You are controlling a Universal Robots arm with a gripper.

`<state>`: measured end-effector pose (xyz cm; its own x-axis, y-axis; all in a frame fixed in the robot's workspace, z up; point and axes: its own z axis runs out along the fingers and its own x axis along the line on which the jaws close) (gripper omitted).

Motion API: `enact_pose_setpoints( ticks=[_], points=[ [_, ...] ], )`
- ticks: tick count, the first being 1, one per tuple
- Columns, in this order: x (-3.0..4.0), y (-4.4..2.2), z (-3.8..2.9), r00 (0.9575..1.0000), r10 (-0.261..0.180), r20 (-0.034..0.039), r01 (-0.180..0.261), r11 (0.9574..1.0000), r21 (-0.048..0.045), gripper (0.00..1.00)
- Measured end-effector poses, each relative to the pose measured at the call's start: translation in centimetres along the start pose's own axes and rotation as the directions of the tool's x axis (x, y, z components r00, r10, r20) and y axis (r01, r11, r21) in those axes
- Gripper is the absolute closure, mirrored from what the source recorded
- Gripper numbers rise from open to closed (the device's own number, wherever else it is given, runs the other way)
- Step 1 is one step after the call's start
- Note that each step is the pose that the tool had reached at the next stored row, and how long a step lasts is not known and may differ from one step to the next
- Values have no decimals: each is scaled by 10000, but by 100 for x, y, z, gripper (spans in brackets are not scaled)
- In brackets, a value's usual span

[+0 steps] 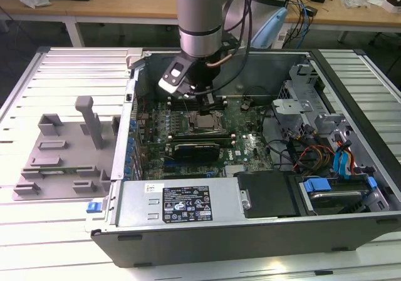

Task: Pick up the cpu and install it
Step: 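Close the cpu cover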

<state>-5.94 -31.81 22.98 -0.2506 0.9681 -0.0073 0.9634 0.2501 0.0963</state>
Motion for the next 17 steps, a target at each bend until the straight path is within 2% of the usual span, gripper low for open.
enact_pose_setpoints(
  ticks=[2,5,7,8,9,11,12,13,15,16,17],
  points=[
    [0,-1,9,9977,-673,-58,673,9977,-5,89],
    [0,-2,16,9904,-1381,-109,1381,9904,-11,89],
    [0,-2,21,9755,-2196,-154,2196,9756,-15,89],
    [0,-2,22,9632,-2681,-182,2681,9634,-21,89],
    [0,-2,23,9555,-2943,-199,2943,9557,-26,89],
    [0,-3,24,9434,-3309,-226,3309,9437,-36,89],
    [0,-2,25,9272,-3736,-258,3736,9276,-49,89],
    [0,-3,26,9059,-4224,-295,4224,9064,-66,89],
    [0,-3,27,8755,-4820,-340,4820,8761,-91,89],
    [0,-3,28,8458,-5321,-380,5320,8466,-117,89],
    [0,-3,28,8246,-5642,-406,5642,8256,-135,89]
  ],
)
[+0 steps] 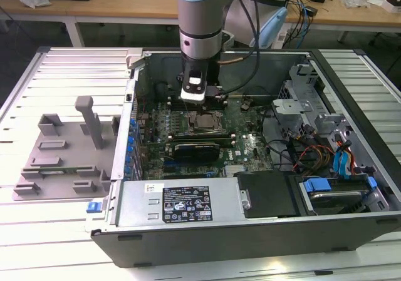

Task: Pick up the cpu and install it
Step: 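Close the cpu cover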

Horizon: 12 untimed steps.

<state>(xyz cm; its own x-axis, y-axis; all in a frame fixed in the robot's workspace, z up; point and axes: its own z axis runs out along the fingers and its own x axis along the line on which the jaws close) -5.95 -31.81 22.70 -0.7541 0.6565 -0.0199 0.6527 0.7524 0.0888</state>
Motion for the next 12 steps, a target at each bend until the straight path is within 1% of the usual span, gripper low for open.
enact_pose_setpoints(
  ticks=[1,2,4,5,6,7,9,11,12],
  points=[
    [0,0,1,9991,-413,-33,413,9991,-6,89],
    [0,0,1,9973,-728,-58,728,9973,-11,89],
    [0,0,3,9900,-1403,-115,1403,9901,-28,89],
    [0,0,3,9874,-1580,-130,1579,9874,-32,89],
    [0,0,5,9784,-2060,-169,2060,9785,-49,89],
    [0,-1,6,9723,-2331,-190,2330,9725,-54,89],
    [0,-1,7,9628,-2694,-215,2694,9630,-56,89],
    [0,-1,11,9501,-3111,-242,3111,9504,-60,89],
    [0,-1,14,9392,-3425,-263,3424,9395,-65,89]
  ],
)
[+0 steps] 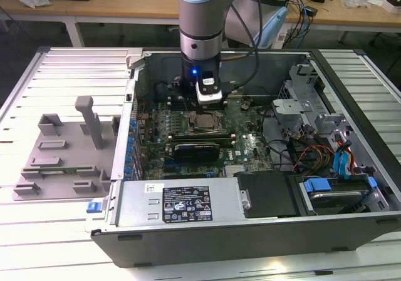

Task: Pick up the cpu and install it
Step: 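Close the cpu cover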

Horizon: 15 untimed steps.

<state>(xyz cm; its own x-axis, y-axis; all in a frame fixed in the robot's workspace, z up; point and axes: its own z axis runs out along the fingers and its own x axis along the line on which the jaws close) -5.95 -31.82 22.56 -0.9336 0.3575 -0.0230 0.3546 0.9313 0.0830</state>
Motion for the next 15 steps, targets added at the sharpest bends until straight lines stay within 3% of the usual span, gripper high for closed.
enact_pose_setpoints(
  ticks=[3,5,6,7,9,10,12,13,14,15],
  points=[
    [0,0,7,9975,-711,-53,711,9975,4,89],
    [0,-1,12,9926,-1210,-90,1210,9927,3,89],
    [0,-1,15,9893,-1457,-109,1458,9893,2,89],
    [0,-1,19,9824,-1865,-140,1865,9825,-3,89],
    [1,-2,23,9739,-2263,-170,2263,9741,-8,89],
    [1,-2,26,9665,-2558,-192,2559,9667,-12,89],
    [1,-3,38,9452,-3255,-247,3255,9455,-34,89],
    [1,-4,48,9303,-3658,-277,3658,9307,-56,89],
    [1,-6,59,9087,-4162,-316,4162,9092,-76,89],
    [-1,-11,62,9033,-4277,-325,4277,9039,-79,89]
  ],
)
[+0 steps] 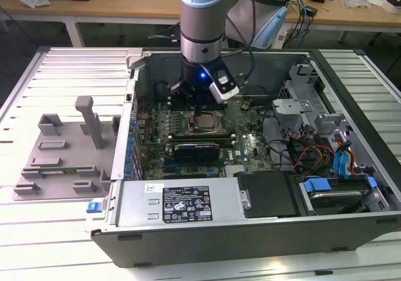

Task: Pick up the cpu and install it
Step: 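Close the cpu cover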

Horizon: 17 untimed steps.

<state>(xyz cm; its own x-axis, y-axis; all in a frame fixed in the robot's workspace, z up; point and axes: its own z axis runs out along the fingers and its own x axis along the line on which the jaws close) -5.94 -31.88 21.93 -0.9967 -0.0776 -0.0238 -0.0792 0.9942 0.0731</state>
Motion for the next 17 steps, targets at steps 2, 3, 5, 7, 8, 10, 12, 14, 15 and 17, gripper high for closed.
enact_pose_setpoints(
  ticks=[2,3,5,7,8,10,12,14,15,17],
  points=[
    [3,-28,5,10000,-55,-4,55,10000,-2,89],
    [5,-55,6,10000,-55,-5,55,10000,0,89],
    [9,-83,8,10000,-49,-4,49,10000,0,89],
    [21,-104,17,10000,-31,-2,31,10000,1,89],
    [28,-106,20,10000,-26,-1,26,10000,2,89],
    [54,-110,32,10000,-12,-1,12,10000,3,89],
    [67,-113,49,10000,5,-1,-5,10000,5,89],
    [76,-117,70,10000,22,1,-22,10000,4,89],
    [77,-117,73,10000,21,-1,-21,10000,6,89],
    [82,-116,79,10000,40,4,-40,10000,2,89]
  ],
)
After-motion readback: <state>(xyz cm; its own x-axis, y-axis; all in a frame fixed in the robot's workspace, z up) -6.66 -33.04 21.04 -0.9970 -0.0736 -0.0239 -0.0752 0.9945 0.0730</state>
